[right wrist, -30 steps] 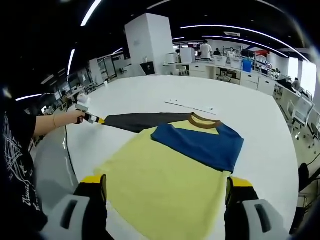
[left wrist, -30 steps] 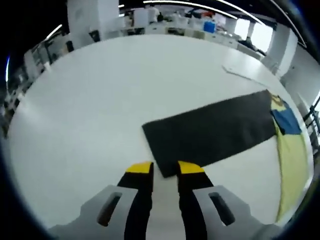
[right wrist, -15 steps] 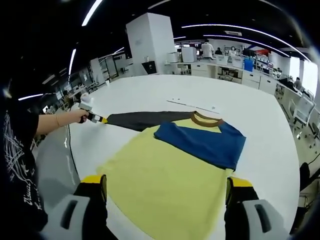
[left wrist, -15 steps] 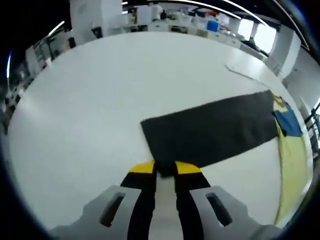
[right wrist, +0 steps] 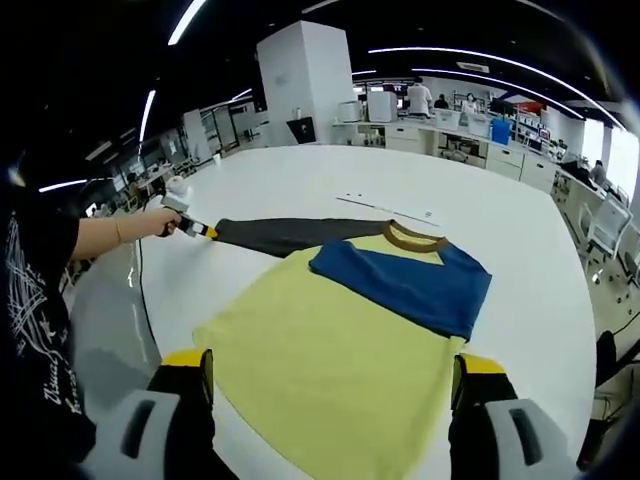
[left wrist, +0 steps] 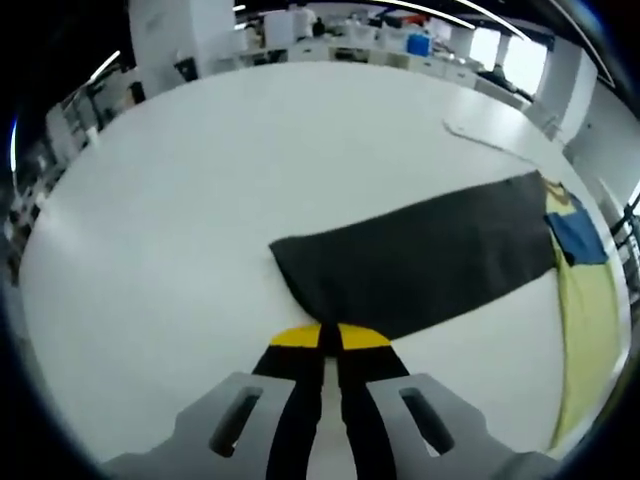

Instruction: Fold the garment on the visible template until the final outline fits inside the template.

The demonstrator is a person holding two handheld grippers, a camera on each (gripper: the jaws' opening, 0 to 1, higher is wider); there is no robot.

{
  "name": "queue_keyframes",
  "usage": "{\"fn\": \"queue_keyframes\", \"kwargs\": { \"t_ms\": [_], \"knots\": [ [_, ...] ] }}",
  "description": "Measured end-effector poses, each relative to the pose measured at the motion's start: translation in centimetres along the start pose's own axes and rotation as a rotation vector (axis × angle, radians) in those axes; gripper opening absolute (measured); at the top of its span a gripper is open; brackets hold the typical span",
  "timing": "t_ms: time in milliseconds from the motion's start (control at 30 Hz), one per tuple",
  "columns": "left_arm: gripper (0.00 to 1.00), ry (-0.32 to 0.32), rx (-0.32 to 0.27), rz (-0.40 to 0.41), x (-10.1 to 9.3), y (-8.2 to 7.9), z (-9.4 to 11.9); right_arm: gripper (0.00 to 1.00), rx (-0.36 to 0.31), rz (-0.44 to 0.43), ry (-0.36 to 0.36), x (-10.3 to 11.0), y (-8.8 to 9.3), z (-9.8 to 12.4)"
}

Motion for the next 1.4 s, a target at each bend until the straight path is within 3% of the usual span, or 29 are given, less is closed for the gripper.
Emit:
{"fn": "queue_keyframes", "kwargs": {
  "t_ms": [333,533,633,833,967,1400],
  "knots": [
    [0.01,0.074,-0.078,-0.078,-3.3,-2.4,1.6,0.99,-0.009,-0.017,-0.007,0.6,0.4,0.0],
    [0.01,0.123,-0.119,-0.066,-5.6,-3.7,2.2,0.99,-0.015,-0.025,-0.008,0.7,0.6,0.2],
    [0.00,0.118,-0.125,-0.133,-6.5,-4.0,2.3,0.99,-0.023,-0.026,-0.010,0.7,0.6,0.3],
    [0.00,0.150,-0.164,-0.151,-9.2,-4.9,2.9,0.99,-0.033,-0.035,-0.009,0.8,0.6,0.4],
    [0.00,0.206,-0.195,-0.141,-11.8,-5.7,3.3,0.99,-0.037,-0.038,-0.009,0.8,0.8,0.5],
    [0.00,0.314,-0.200,-0.162,-18.7,-6.1,3.8,0.99,-0.030,-0.050,-0.006,0.8,1.7,1.1]
  ]
}}
Point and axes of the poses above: the point that each gripper's makers call its tool centre point, and the gripper's own axes: z roughly backward along the fingers, x roughly to its left, y roughly out of its underside, the point moved 1 cm from there along z, roughly backward along the fingers, and after that the axes turned 13 degrees about z, right-handed, at the moved point
